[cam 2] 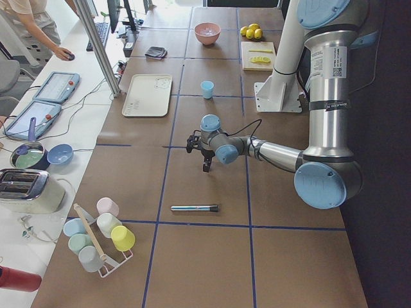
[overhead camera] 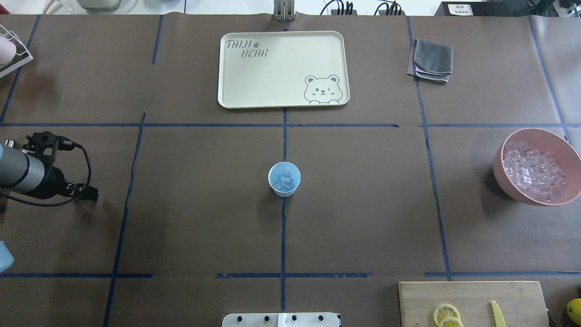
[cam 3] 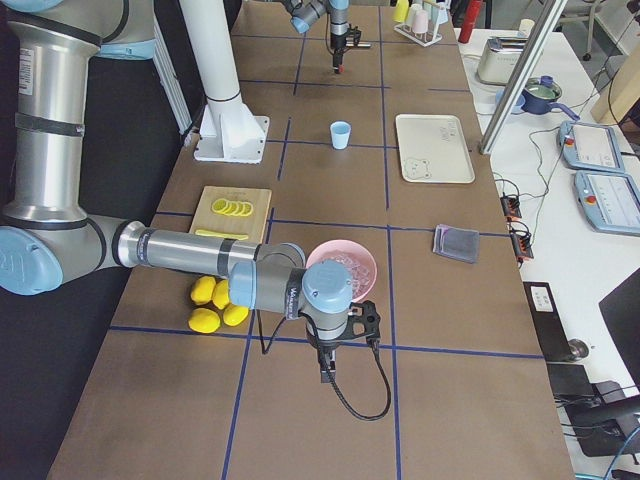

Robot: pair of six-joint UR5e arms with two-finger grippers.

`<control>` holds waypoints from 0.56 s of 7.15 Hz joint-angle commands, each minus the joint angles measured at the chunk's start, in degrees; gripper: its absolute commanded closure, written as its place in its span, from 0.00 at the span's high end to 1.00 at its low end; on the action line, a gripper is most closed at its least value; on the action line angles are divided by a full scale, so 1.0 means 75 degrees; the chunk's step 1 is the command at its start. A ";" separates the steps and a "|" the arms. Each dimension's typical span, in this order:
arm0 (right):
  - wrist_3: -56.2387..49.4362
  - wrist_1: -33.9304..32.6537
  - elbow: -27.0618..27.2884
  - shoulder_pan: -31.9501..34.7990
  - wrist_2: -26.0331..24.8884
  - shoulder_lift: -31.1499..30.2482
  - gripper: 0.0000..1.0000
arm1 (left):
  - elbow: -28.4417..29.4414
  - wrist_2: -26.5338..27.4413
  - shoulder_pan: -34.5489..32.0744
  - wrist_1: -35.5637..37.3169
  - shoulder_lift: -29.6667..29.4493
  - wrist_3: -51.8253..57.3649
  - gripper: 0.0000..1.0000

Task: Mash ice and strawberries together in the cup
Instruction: 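Carry the strawberry with the left gripper over the blue cup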

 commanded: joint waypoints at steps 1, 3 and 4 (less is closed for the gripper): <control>0.0002 0.0018 -0.0001 0.0000 -0.0001 0.0000 0.99 | 0.0000 0.0000 0.0000 0.0000 -0.0007 -0.0001 0.80; 0.0002 0.0018 -0.0001 0.0000 -0.0001 0.0000 0.99 | 0.0012 0.0000 0.0000 0.0000 -0.0007 -0.0001 0.40; 0.0002 0.0018 0.0011 0.0000 -0.0001 0.0000 0.99 | 0.0000 0.0000 0.0000 0.0000 -0.0007 -0.0012 0.20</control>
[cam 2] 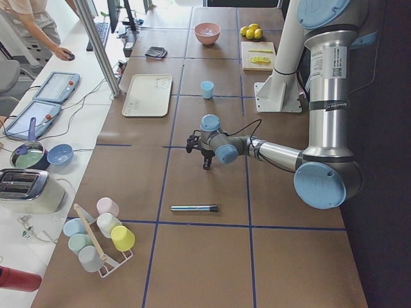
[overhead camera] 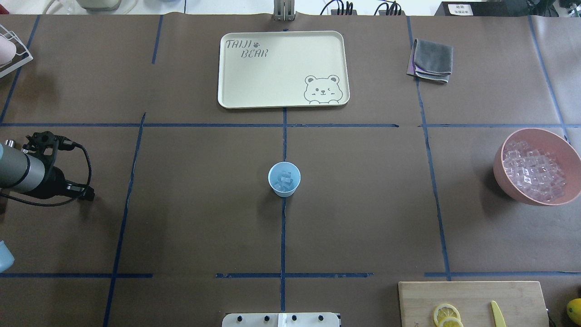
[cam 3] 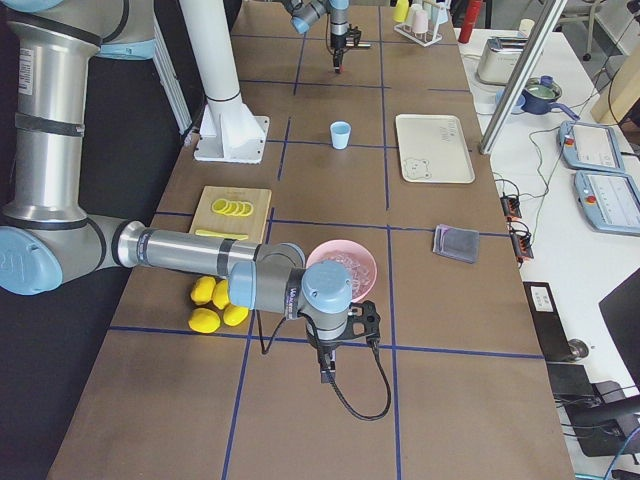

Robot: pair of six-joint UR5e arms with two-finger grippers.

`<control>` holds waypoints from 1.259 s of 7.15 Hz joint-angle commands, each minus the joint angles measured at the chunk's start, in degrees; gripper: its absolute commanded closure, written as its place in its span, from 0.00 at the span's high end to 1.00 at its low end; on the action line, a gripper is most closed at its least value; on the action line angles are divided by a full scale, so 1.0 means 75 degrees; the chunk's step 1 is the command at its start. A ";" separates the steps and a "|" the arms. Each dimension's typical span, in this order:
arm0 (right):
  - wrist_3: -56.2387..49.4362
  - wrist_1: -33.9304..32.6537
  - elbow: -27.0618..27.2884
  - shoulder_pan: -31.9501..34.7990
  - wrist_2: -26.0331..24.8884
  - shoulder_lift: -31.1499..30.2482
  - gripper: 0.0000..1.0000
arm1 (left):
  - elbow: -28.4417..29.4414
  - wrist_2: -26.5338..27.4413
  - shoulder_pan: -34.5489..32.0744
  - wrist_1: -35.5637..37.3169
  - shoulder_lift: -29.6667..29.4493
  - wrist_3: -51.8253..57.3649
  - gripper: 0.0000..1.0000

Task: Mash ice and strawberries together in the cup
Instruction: 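Carry the strawberry with the left gripper over the blue cup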

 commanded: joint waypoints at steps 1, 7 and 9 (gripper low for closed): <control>0.0000 0.0012 -0.0001 0.0000 0.0000 0.0004 0.99 | -0.0031 0.0000 -0.0012 0.0000 0.0000 0.0003 0.08; -0.0011 0.0012 -0.0001 0.0000 0.0000 -0.0008 0.99 | -0.0780 0.0070 -0.0105 0.0932 -0.1343 -0.0486 0.07; 0.0000 0.0012 0.0011 0.0000 0.0012 -0.0008 0.99 | -0.0828 0.0490 -0.0094 0.2625 -0.2687 -0.0571 0.07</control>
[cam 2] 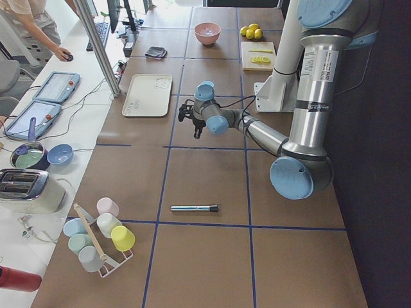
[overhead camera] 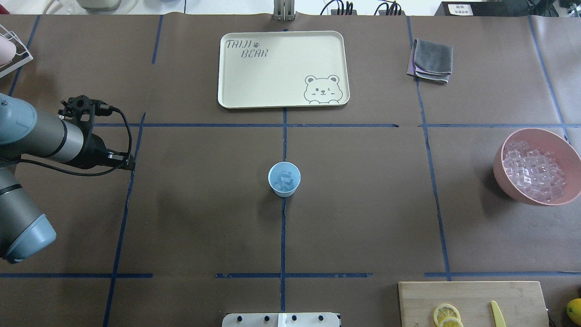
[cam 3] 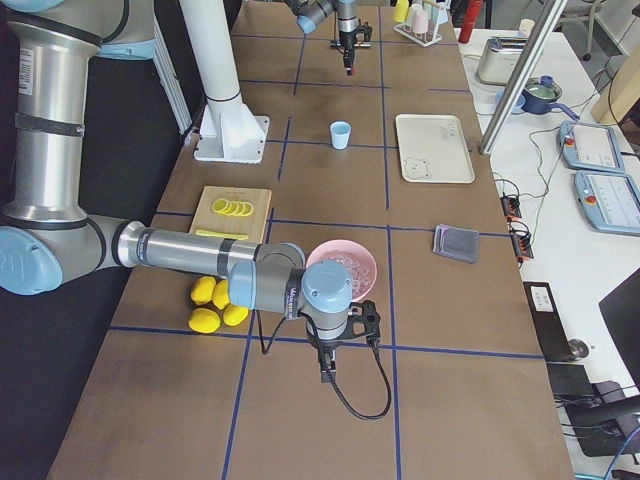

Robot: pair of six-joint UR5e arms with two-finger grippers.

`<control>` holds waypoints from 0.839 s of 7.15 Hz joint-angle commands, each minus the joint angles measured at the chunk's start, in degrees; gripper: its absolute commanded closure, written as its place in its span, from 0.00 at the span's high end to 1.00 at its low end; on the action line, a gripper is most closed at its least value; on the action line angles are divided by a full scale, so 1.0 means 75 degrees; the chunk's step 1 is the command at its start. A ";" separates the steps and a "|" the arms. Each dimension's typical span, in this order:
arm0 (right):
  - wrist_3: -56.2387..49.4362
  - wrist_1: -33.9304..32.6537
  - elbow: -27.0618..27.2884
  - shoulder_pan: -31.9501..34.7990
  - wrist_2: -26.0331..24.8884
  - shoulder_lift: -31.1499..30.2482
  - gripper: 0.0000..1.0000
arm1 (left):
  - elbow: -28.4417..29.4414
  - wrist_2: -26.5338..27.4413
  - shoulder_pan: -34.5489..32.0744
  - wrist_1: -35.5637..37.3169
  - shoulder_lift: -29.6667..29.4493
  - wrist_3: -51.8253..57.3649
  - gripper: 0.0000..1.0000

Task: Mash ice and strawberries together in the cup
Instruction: 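Carry the strawberry with the left gripper over the blue cup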

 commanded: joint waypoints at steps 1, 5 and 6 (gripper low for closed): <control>0.0014 -0.0012 0.0003 0.0000 0.0003 -0.0002 0.99 | -0.0047 0.0252 0.0063 0.2068 -0.1670 -0.0214 0.07; 0.0038 -0.0012 0.0061 0.0000 0.0014 -0.0014 0.99 | 0.0069 0.1058 0.1606 0.4020 -0.4040 -0.2261 0.07; 0.0038 -0.0012 0.0061 0.0000 0.0014 -0.0025 0.99 | 0.0105 0.1200 0.1819 0.4255 -0.4358 -0.2509 0.07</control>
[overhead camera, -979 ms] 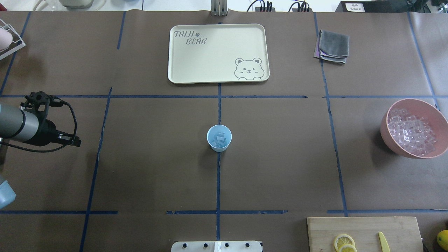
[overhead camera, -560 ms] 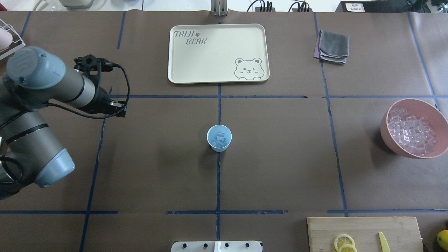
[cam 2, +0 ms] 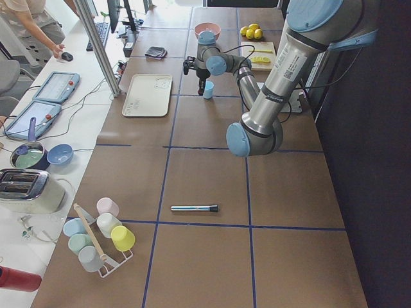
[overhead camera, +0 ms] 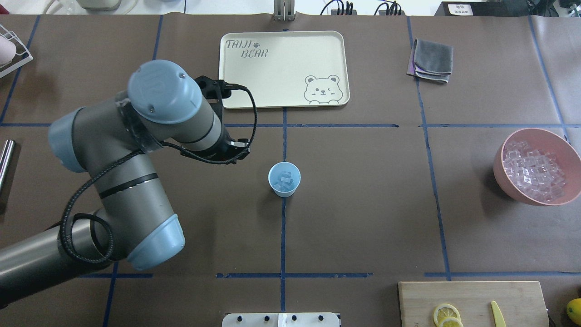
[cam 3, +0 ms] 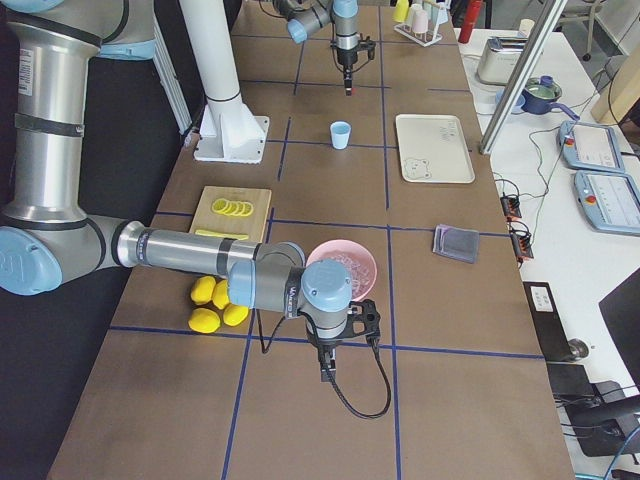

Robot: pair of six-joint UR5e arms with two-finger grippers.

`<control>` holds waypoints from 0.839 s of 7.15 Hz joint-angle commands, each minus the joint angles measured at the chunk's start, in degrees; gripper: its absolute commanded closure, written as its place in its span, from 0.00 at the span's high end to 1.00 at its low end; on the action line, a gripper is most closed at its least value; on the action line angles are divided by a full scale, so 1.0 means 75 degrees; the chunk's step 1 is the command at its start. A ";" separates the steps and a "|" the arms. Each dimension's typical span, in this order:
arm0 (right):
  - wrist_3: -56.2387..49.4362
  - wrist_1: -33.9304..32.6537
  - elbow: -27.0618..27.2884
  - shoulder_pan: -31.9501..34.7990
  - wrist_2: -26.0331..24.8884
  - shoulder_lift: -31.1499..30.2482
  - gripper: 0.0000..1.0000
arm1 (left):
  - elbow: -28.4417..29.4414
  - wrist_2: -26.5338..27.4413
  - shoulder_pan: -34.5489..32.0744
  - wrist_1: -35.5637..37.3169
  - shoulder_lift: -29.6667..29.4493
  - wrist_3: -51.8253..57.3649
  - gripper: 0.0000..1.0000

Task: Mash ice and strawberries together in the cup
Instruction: 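Carry the strawberry with the left gripper over the blue cup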

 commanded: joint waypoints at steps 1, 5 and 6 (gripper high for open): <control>0.0005 -0.0001 0.0018 -0.0001 0.0000 -0.0010 0.99 | 0.0198 0.0248 0.0403 0.0365 -0.0707 -0.0543 0.06; 0.0005 -0.0001 0.0018 -0.0001 0.0000 -0.0010 0.99 | 0.1452 0.0541 0.0684 0.0354 -0.1751 -0.1001 0.07; 0.0005 -0.0001 0.0018 -0.0001 0.0000 -0.0010 0.99 | 0.1477 0.0623 0.0766 0.0354 -0.1775 -0.1025 0.09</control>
